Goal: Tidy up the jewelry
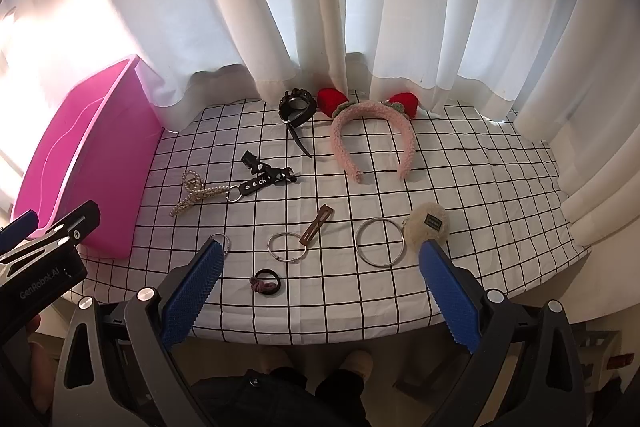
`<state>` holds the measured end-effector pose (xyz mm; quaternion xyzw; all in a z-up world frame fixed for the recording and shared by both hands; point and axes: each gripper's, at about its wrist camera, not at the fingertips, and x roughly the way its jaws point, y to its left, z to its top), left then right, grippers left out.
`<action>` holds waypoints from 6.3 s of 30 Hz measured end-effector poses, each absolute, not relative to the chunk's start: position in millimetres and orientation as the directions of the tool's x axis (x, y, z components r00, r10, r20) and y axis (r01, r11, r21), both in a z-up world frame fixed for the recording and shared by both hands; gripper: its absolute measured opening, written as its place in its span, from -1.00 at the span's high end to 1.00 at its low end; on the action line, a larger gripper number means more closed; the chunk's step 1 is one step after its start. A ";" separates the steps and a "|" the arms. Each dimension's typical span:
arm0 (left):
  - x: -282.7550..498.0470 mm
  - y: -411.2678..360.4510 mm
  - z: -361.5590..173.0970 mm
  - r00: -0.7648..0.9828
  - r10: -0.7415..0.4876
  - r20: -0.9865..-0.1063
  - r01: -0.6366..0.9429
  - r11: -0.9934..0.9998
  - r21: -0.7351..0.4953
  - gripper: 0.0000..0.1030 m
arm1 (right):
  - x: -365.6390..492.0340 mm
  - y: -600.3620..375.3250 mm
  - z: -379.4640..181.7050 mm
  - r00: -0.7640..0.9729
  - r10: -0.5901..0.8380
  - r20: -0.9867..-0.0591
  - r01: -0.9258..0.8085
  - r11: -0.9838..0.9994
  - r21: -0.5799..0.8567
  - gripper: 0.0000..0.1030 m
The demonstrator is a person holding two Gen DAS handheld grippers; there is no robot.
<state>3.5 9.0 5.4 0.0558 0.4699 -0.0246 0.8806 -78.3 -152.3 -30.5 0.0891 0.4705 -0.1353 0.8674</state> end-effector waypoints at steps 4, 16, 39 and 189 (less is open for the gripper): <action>4.1 9.9 5.8 0.557 0.008 -0.831 0.094 0.993 0.072 -0.88 | -78.5 -152.5 -30.5 0.520 -0.151 -0.841 0.318 0.948 0.027 -0.82; 3.9 1.2 -26.8 0.509 -0.007 -0.861 0.103 0.993 0.053 -0.88 | -97.0 -186.3 -59.2 0.523 -0.039 -0.851 0.310 0.939 0.147 -0.82; -20.9 -54.1 -172.2 0.397 -0.010 -0.918 0.103 0.994 0.033 -0.88 | -106.8 -312.7 -189.4 0.432 -0.065 -0.900 0.374 0.920 0.113 -0.82; 197.6 278.3 -86.3 0.236 -0.054 -0.970 -0.281 0.952 -0.122 -0.23 | 284.2 175.1 -99.1 0.077 0.154 -0.985 -0.339 0.933 0.119 -0.29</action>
